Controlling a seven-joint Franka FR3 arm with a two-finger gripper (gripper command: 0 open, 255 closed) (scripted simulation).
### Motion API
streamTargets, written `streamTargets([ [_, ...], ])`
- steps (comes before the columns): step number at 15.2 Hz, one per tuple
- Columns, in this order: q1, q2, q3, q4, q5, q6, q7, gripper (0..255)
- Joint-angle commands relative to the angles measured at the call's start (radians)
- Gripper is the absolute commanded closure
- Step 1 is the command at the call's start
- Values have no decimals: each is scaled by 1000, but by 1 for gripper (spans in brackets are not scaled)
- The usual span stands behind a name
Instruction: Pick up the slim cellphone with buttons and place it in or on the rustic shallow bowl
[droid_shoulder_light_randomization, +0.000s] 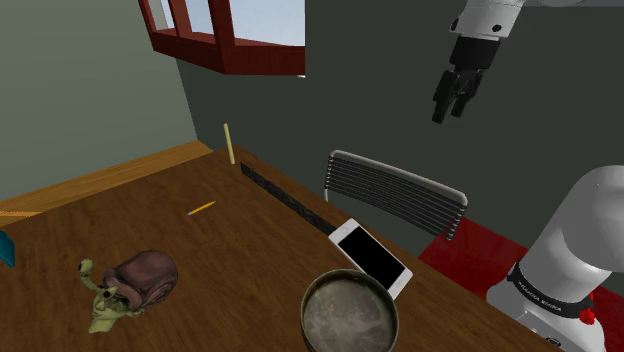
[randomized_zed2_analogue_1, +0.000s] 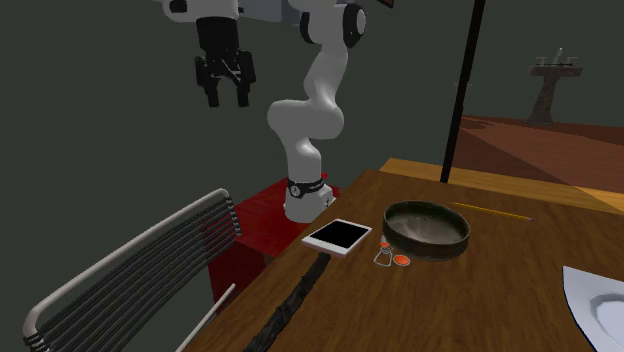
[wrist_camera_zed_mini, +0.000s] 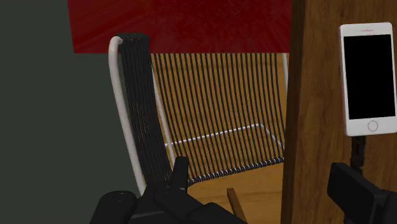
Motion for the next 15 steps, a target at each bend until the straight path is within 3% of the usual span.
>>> streamTargets([
  [1, 0, 0, 0, 0, 0, 0, 0, 0],
  [9, 156, 495, -209, 215, 163, -35, -437, 0],
  [15, 218, 872, -248, 440, 315, -187, -755, 0],
])
